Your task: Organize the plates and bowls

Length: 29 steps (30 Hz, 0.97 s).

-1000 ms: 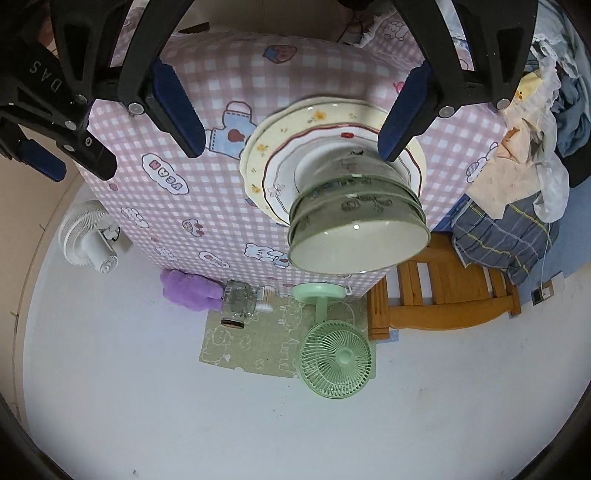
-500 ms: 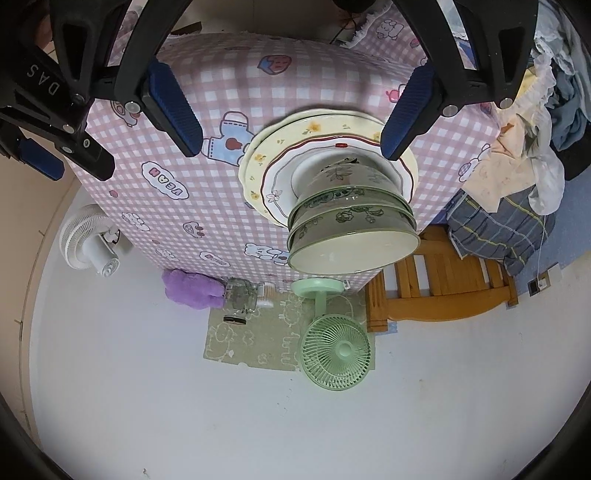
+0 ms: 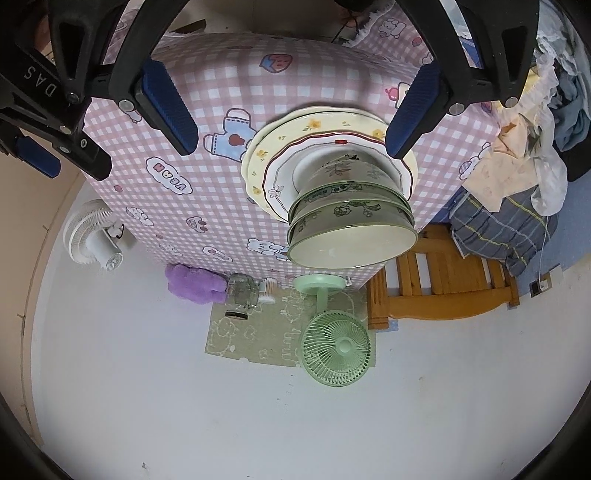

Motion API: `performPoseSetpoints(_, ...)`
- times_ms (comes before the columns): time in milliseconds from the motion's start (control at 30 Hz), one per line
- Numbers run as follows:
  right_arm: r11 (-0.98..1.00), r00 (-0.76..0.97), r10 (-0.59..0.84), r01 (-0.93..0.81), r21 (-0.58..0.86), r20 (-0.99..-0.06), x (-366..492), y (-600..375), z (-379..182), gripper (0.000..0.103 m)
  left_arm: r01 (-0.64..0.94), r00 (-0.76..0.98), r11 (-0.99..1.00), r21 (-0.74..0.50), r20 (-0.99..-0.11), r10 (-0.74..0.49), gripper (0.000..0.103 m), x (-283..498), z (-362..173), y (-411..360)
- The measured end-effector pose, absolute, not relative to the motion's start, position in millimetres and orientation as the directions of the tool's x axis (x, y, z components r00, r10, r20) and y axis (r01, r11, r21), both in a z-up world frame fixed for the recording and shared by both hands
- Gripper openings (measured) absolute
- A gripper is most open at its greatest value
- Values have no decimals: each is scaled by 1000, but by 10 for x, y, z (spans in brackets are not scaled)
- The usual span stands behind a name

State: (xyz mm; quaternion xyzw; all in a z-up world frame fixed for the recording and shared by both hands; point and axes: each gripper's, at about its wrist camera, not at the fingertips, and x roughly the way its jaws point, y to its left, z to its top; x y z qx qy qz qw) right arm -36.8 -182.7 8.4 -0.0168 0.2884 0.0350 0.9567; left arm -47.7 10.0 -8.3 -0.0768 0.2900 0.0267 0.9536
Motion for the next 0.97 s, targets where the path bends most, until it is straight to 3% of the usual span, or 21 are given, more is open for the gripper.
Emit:
performPoseSetpoints(267,997,833,57,-78,-15,-550,-383,-1818,87,84,-101,834,986,-131,-552,12,102,-489,-79,122)
performPoseSetpoints(400,998,833,44,-65,-19,-551,-373,-1817,87,89,-102,838,986,-135,-545,12,103,-498,-68,130)
performPoseSetpoints(967,998,836,41,-63,-21,-547,-366,-1821,97,90,-103,839,986,-133,-544,14,103,-496,-61,122)
